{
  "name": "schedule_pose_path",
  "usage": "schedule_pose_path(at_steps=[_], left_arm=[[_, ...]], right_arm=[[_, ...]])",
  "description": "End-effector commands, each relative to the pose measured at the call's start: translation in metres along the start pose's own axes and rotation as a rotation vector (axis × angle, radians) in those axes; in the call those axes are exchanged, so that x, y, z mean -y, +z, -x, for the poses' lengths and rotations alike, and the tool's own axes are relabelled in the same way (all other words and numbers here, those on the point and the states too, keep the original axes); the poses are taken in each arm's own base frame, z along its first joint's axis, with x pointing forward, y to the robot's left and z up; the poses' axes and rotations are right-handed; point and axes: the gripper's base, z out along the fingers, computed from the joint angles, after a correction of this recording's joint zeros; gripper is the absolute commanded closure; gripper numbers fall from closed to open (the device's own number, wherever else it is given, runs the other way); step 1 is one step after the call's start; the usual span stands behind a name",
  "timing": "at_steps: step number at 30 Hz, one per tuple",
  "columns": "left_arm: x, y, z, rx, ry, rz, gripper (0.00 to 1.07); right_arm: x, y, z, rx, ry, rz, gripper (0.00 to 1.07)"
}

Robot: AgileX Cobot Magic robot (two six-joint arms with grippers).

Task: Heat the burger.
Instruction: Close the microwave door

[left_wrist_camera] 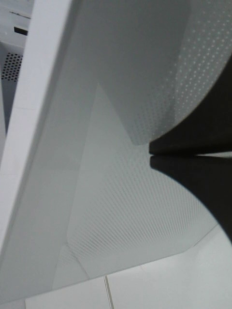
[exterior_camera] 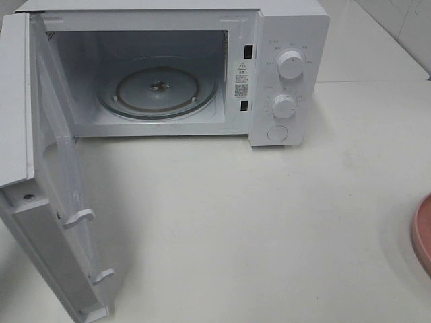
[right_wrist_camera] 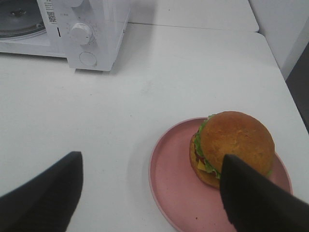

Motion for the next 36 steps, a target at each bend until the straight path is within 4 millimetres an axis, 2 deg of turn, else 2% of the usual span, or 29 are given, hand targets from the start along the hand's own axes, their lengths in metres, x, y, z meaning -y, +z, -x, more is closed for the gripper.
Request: schedule_pose_path(at_steps=[1,6,12,20,25,32,36], left_arm=[[0.004,0.008,0.004,0.031,-0.003,-0.040,1.07],[0.019,0.030,0.007,0.034,-0.028,-0.080,1.07],[0.030,0.041,0.008,0.052,-0.062,-0.044,1.07],[0.052,0.066,0.020,0.088,-0.090,-0.055,1.07],[0.070,0.088,0.029,0.079,-0.092,-0.059,1.07],[0.085,0.110,0.034,0.093,-0.116,-0.080,1.07],[0.095,0.130,0.038,0.087,-0.159,-0.069,1.07]], right_arm=[[0.000,-0.003,-0.002,0.035,0.007,-0.009,0.32],[0.000,-0.003,-0.002,0.035,0.007,-0.009,0.32],[0.000,-0.003,-0.002,0.035,0.007,-0.009,0.32],[0.000,-0.003,-0.002,0.035,0.007,-0.009,0.32],[0.000,-0.003,-0.002,0.035,0.007,-0.009,0.32],[0.000,-0.003,-0.002,0.035,0.007,-0.009,0.32],[0.000,-0.003,-0.002,0.035,0.007,-0.009,0.32]])
